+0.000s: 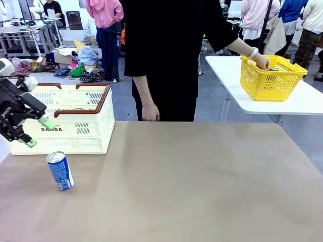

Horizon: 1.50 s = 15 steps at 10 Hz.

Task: Place the drinks into the Shopping basket.
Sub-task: Pick up one drink and place it into the Shopping basket.

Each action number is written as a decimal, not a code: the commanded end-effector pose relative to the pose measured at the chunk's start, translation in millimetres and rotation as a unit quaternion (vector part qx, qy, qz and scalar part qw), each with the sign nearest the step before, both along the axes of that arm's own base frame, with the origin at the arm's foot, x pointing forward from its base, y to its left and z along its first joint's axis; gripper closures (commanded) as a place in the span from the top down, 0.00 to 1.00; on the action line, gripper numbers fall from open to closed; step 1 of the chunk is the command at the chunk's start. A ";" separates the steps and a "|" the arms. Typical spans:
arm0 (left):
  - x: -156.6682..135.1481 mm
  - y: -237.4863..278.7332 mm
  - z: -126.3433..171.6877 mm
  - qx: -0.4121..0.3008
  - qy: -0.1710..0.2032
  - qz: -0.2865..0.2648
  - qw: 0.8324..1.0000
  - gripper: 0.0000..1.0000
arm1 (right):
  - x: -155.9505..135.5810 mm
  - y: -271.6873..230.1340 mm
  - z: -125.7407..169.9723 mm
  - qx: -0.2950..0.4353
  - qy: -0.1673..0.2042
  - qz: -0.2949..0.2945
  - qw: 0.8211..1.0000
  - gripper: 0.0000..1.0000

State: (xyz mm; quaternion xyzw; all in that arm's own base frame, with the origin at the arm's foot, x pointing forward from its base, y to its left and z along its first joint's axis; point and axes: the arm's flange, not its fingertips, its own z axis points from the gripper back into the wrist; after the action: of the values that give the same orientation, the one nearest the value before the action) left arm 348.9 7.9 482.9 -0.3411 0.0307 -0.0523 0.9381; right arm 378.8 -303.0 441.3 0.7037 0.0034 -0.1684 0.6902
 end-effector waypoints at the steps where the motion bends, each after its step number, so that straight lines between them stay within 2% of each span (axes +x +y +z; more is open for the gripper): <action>1: 17.8 -7.5 -3.9 0.187 -0.032 0.040 0.981 1.00 | -2.0 -0.2 3.8 -0.003 0.003 0.007 1.000 1.00; 2: 18.0 -16.1 -10.6 0.273 -0.054 0.025 0.960 1.00 | -2.0 -0.2 3.8 -0.003 0.003 0.007 1.000 1.00; 3: 17.3 -27.8 -18.0 0.317 -0.083 0.007 0.945 1.00 | -2.0 -0.2 3.8 -0.003 0.003 0.007 1.000 1.00; 4: 17.3 -39.2 -22.0 0.322 -0.109 0.004 0.940 1.00 | -2.0 -0.2 3.8 -0.003 0.003 0.007 1.000 1.00; 5: 16.9 -51.0 -29.5 0.315 -0.116 -0.001 0.942 1.00 | -2.0 -0.2 3.8 -0.003 0.003 0.007 1.000 1.00; 7: 7.8 -63.3 -32.8 0.255 -0.110 -0.021 0.960 1.00 | -2.0 -0.2 3.8 -0.003 0.003 0.007 1.000 1.00; 8: 0.2 -66.0 -28.9 0.212 -0.079 -0.045 0.973 1.00 | -2.0 -0.2 3.8 -0.003 0.003 0.007 1.000 1.00; 9: 16.5 -67.2 -32.0 0.294 -0.111 -0.029 0.949 1.00 | -2.0 -0.2 3.8 -0.003 0.003 0.007 1.000 1.00; 12: 16.5 -67.2 -32.0 0.294 -0.111 -0.029 0.949 1.00 | -2.0 -0.2 3.8 -0.003 0.003 0.007 1.000 1.00; 13: 12.9 -70.1 -32.8 0.277 -0.107 -0.038 0.954 1.00 | -2.0 -0.2 3.8 -0.003 0.003 0.007 1.000 1.00; 15: 13.2 -78.3 -46.7 0.290 -0.084 -0.054 0.952 1.00 | 0.0 0.0 0.0 0.000 0.000 0.000 1.000 1.00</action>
State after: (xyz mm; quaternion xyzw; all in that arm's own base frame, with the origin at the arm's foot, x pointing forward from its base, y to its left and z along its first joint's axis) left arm 361.3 -64.5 443.5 -0.0524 -0.0318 -0.1197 0.9909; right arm 378.9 -303.0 440.8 0.7039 0.0037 -0.1687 0.6900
